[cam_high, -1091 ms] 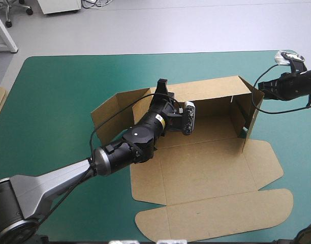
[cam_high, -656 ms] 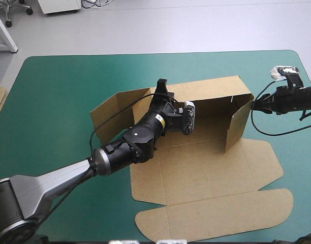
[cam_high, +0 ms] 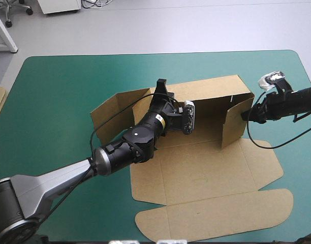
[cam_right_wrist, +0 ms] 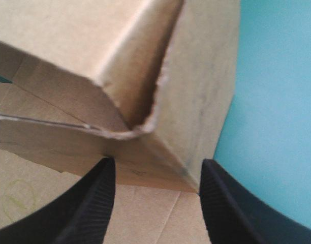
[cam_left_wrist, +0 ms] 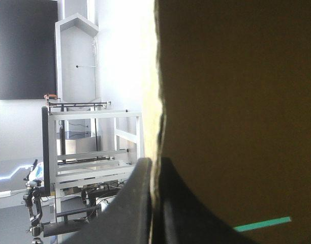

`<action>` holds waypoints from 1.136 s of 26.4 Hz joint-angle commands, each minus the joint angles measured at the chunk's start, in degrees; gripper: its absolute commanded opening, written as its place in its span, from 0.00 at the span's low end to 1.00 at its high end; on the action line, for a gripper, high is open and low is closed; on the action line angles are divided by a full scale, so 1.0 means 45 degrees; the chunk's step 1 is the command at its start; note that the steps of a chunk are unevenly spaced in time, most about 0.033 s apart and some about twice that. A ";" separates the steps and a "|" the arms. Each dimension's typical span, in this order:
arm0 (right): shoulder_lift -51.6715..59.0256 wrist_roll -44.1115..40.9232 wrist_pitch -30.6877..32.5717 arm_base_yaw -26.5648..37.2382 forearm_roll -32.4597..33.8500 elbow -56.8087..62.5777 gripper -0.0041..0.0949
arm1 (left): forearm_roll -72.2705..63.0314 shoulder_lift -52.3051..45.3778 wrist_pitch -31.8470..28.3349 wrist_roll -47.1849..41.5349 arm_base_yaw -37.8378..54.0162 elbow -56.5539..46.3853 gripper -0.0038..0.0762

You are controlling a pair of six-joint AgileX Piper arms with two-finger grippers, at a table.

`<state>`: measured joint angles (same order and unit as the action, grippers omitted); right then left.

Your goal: Fold the box

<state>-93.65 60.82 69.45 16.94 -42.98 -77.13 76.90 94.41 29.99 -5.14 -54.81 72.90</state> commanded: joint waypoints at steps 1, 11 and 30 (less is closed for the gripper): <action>0.0614 0.0257 -0.0082 -0.0467 -0.0210 -0.0027 0.67 | 0.0452 -0.0540 -0.0232 -0.0238 -0.0048 0.0346 0.04; 0.0614 -0.0486 -0.0091 -0.0778 -0.0532 -0.0027 0.68 | 0.0452 -0.0540 -0.0203 -0.0414 -0.0048 0.0346 0.04; 0.0614 0.1385 -0.2395 -0.0778 -0.3094 0.1289 0.61 | 0.0452 -0.0540 -0.0349 -0.0517 -0.0048 0.0346 0.04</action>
<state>-93.49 63.50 61.51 13.55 -49.84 -72.57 76.90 94.54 30.28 -6.52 -54.81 72.90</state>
